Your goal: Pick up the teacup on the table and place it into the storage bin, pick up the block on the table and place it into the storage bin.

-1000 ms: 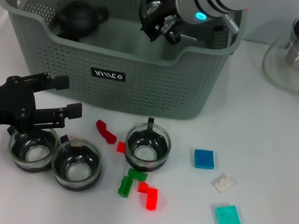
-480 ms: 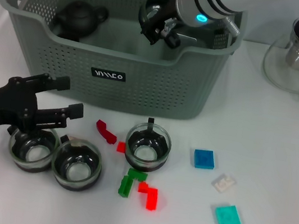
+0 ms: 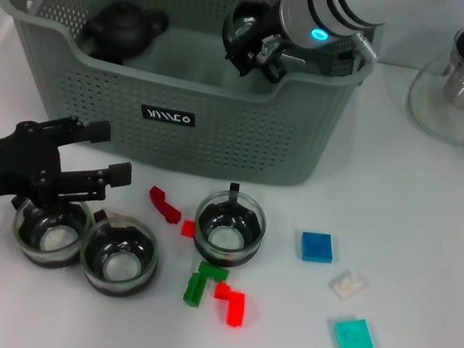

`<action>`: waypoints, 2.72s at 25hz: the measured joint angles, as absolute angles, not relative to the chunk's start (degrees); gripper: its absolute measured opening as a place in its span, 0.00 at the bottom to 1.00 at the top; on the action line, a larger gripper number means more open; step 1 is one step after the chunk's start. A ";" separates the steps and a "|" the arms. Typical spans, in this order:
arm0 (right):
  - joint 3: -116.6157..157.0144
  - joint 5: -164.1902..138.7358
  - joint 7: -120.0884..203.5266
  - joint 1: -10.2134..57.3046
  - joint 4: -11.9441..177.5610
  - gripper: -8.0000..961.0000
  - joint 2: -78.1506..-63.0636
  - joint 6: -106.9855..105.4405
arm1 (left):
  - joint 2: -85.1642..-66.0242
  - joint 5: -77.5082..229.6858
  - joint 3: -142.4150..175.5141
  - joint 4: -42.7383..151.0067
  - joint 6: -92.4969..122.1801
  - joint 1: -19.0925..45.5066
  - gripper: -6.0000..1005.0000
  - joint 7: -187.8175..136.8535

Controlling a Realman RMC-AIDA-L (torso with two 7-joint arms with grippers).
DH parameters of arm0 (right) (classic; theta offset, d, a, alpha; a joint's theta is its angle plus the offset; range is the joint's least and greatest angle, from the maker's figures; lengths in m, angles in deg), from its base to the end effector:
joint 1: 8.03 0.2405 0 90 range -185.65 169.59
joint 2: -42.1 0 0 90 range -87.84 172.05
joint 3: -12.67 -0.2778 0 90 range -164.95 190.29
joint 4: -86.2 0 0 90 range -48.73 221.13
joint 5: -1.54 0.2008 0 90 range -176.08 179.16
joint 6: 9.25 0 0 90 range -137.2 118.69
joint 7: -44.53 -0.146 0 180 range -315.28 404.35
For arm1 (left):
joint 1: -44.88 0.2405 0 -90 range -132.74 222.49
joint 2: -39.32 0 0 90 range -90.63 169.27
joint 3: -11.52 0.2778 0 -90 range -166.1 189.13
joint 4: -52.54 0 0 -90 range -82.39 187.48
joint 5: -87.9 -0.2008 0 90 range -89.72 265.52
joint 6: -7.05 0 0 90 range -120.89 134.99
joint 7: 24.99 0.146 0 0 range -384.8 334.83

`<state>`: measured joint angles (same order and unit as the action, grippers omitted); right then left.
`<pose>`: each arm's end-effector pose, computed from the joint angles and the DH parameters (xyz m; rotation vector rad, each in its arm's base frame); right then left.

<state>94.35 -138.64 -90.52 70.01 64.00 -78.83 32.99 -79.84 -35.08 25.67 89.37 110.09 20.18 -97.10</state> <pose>0.0451 0.4807 -0.1114 -2.5745 0.3153 -0.2515 -0.3152 0.2827 0.0243 -2.5138 -0.6935 -0.9235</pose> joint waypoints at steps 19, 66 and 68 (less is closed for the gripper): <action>93.92 -138.55 -90.64 69.97 63.55 0.27 -79.00 32.45 | -79.86 -35.04 25.51 89.37 110.11 20.23 0.84 -97.15; 90.15 -134.49 -72.48 43.15 18.47 0.92 -78.31 93.80 | -79.80 -35.00 25.32 89.43 110.05 20.77 0.84 -98.11; 95.63 -135.06 -73.00 45.08 20.50 0.92 -78.51 90.04 | -79.84 -34.93 25.31 89.40 110.05 20.79 0.84 -98.09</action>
